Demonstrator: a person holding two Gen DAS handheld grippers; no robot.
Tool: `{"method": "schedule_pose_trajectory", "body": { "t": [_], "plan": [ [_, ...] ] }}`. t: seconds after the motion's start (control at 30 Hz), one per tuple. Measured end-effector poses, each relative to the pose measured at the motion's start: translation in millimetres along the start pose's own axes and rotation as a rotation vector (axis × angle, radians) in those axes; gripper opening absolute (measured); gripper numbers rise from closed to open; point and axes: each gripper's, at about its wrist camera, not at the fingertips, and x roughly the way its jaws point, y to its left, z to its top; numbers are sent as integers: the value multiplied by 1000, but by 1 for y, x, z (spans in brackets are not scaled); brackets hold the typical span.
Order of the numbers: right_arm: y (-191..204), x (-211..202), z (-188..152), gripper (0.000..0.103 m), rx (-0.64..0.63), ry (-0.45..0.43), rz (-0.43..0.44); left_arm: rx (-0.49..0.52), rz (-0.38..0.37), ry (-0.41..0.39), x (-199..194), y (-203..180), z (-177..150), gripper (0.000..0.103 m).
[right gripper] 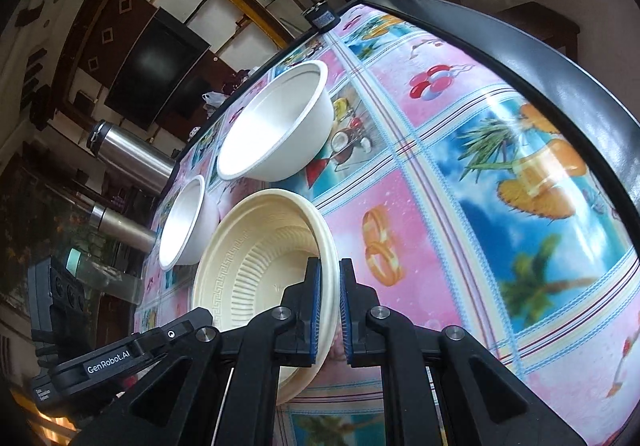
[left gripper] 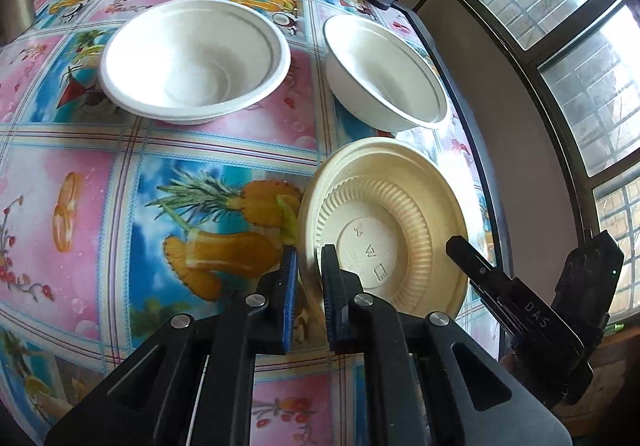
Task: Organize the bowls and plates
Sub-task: 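Carry the cream plates in both grippers toward the red plate stack, then lower the cream plates onto the stack and open both grippers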
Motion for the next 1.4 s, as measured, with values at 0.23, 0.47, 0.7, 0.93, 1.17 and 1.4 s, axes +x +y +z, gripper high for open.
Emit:
{"method": "schedule_pose_trajectory", "body": {
  "t": [0.23, 0.47, 0.7, 0.93, 1.17, 1.4],
  "plan": [
    [32, 4, -27, 9, -72, -9, 30, -35, 9, -24, -22, 33, -15, 9],
    [69, -5, -56, 9, -149, -65, 76, -68, 13, -70, -54, 66, -31, 9],
    [117, -6, -91, 9, -185, -58, 144, -86, 42, -161, -108, 102, -49, 9],
    [184, 1, -125, 9, -283, -5, 205, -129, 83, -271, -168, 153, -74, 9],
    [259, 6, -160, 9, -408, 44, 277, -187, 146, -374, -225, 206, -111, 10],
    [323, 12, -200, 9, -494, 90, 342, -255, 208, -450, -272, 251, -137, 10]
  ]
}}
